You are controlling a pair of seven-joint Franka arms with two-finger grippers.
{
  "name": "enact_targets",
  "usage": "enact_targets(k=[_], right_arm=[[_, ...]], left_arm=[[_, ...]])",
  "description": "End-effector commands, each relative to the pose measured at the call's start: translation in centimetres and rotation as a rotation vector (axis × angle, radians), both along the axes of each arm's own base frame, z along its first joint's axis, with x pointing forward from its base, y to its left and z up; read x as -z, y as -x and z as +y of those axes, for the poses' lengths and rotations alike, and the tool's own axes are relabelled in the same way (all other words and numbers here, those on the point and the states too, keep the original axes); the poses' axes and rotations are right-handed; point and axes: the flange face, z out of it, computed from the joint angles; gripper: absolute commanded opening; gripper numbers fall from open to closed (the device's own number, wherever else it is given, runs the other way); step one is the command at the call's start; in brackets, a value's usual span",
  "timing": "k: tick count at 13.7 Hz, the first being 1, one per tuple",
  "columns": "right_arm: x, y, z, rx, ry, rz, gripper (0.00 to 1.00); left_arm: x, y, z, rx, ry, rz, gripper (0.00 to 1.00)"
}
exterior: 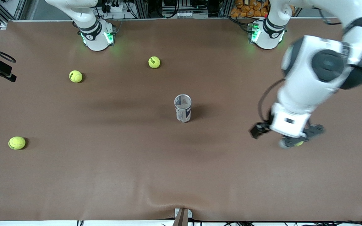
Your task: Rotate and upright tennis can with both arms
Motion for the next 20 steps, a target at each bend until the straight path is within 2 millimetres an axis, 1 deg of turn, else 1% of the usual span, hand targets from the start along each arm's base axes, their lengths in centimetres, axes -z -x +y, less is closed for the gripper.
enact_targets(k=[1, 2, 3, 5, 6, 7, 8, 9, 10, 11, 12, 13, 15, 16, 17, 18, 20], right_arm=[[-0.3, 0.0, -0.1, 0.012, -0.009, -0.001, 1.0], [-0.4, 0.1, -0.1, 0.012, -0.009, -0.003, 1.0], [-0.4, 0.1, -0.1, 0.011, -0.009, -0.003, 1.0], [-0.4, 0.1, 0.0, 0.009, -0.009, -0.003, 1.0], [-0.4, 0.2, -0.1, 0.011, -0.011, 0.002, 1.0], [-0.3, 0.4, -0.2, 0.012, -0.012, 0.014, 1.0], [-0.3, 0.3, 0.0, 0.009, -0.012, 0.014, 1.0], [-0.3, 0.3, 0.1, 0.007, -0.01, 0.016, 1.0], [-0.3, 0.3, 0.1, 0.007, -0.012, 0.014, 1.0], [-0.3, 0.3, 0.1, 0.007, -0.012, 0.014, 1.0], [-0.3, 0.3, 0.2, 0.007, -0.012, 0.016, 1.0], [-0.3, 0.3, 0.1, 0.007, -0.01, 0.014, 1.0], [-0.3, 0.3, 0.1, 0.007, -0.01, 0.014, 1.0], [-0.3, 0.3, 0.1, 0.007, -0.01, 0.014, 1.0], [-0.3, 0.3, 0.1, 0.007, -0.01, 0.014, 1.0], [-0.3, 0.3, 0.1, 0.007, -0.01, 0.014, 1.0], [-0.3, 0.3, 0.1, 0.007, -0.01, 0.014, 1.0]], left_arm=[[0.3, 0.1, 4.6, 0.012, 0.049, 0.06, 1.0], [0.2, -0.2, 6.2, 0.026, 0.048, 0.062, 1.0], [-0.2, -0.1, 6.9, 0.07, 0.036, 0.057, 1.0], [-2.0, 0.5, 9.7, 0.11, 0.016, 0.057, 1.0], [-3.0, 1.3, 9.9, 0.116, 0.006, 0.073, 1.0], [-4.9, 2.4, 10.3, 0.109, -0.007, 0.078, 1.0], [-7.2, 4.2, 9.8, 0.117, -0.018, 0.084, 1.0], [-9.7, 6.4, 9.6, 0.135, -0.029, 0.087, 1.0], [-11.7, 8.0, 9.2, 0.147, -0.032, 0.069, 1.0], [-12.9, 9.9, 9.5, 0.147, -0.038, 0.071, 1.0], [-13.5, 11.9, 9.9, 0.147, -0.047, 0.073, 1.0], [-13.6, 13.1, 10.9, 0.141, -0.052, 0.076, 1.0], [-11.9, 13.8, 12.6, 0.164, -0.053, 0.094, 1.0], [-10.9, 13.1, 15.0, 0.173, -0.052, 0.071, 1.0], [-10.6, 12.3, 18.4, 0.227, -0.046, 0.056, 1.0], [-10.4, 12.1, 19.8, 0.265, -0.047, 0.055, 1.0], [-10.5, 11.8, 19.9, 0.287, -0.053, 0.052, 1.0]])
